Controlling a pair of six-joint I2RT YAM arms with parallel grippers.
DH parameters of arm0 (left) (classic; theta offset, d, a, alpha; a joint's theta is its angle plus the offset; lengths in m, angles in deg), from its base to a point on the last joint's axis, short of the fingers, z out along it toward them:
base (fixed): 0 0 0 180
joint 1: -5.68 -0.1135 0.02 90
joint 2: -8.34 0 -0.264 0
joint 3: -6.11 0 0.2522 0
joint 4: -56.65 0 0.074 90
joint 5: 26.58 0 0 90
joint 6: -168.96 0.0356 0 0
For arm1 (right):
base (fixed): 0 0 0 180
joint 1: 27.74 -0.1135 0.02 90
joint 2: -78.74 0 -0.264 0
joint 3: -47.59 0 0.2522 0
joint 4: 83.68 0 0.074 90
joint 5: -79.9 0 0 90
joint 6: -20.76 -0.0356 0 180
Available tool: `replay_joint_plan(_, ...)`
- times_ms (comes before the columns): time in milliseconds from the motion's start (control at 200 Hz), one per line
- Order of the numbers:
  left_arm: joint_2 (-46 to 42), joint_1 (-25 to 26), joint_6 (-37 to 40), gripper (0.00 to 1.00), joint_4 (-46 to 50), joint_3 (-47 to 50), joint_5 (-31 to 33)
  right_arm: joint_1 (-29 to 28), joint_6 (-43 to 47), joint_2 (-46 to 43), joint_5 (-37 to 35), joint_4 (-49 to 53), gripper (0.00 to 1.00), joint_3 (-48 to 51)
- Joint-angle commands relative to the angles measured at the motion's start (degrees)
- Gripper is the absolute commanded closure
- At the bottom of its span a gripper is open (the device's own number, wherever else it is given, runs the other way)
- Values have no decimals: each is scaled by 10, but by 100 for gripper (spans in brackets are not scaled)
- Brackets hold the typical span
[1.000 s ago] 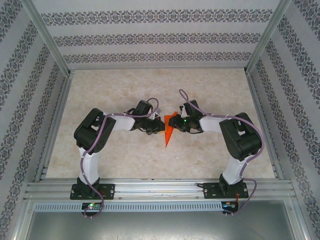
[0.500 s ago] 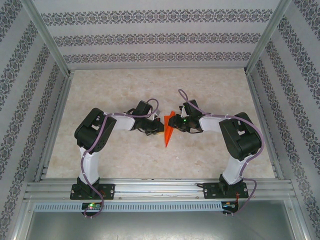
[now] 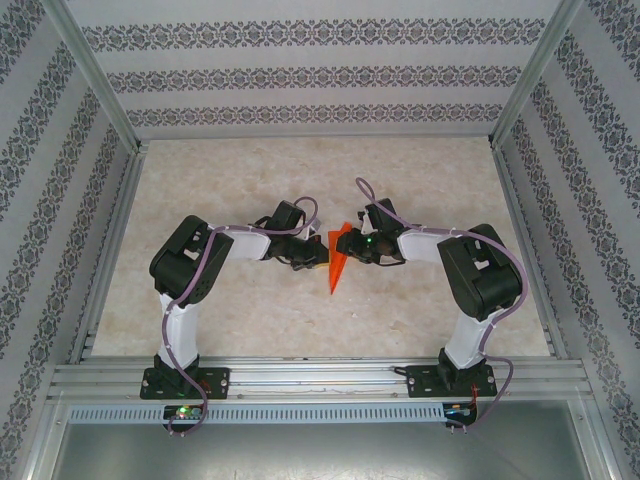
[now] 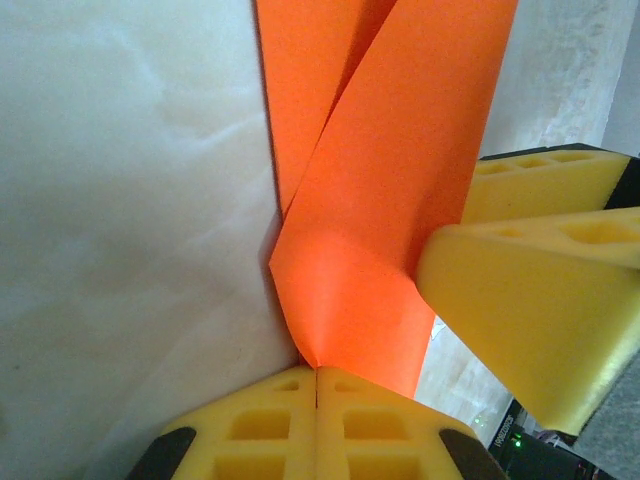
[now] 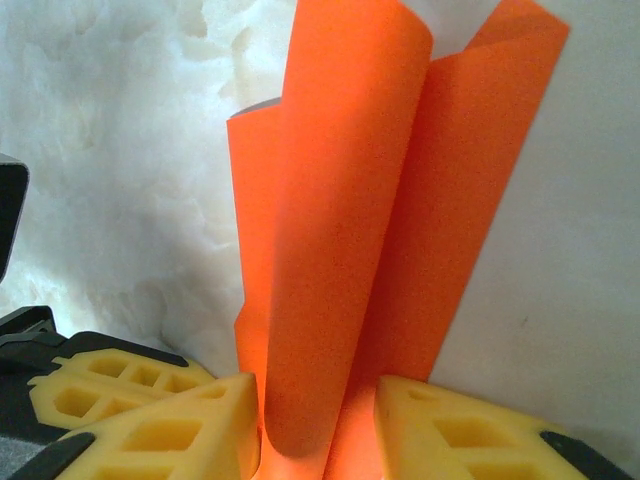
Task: Fold a paper plane with a square sheet of paper (fold left side to right side)
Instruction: Fold the wing for the fifth time at the center of the table.
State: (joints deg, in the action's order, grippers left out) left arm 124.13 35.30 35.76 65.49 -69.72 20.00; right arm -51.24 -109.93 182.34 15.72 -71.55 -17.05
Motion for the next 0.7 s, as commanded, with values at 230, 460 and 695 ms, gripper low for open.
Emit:
replay_joint_plan(230, -23, 5, 22, 95, -12, 3, 6, -10, 12, 39, -17, 23, 61, -3)
replay_joint_plan(460, -30, 8, 26, 96, -5, 3, 8, -10, 12, 42, -17, 23, 61, -3)
replay_joint_plan(695, -34, 13, 28, 95, 1, 3, 11, -11, 13, 44, -17, 24, 61, -3)
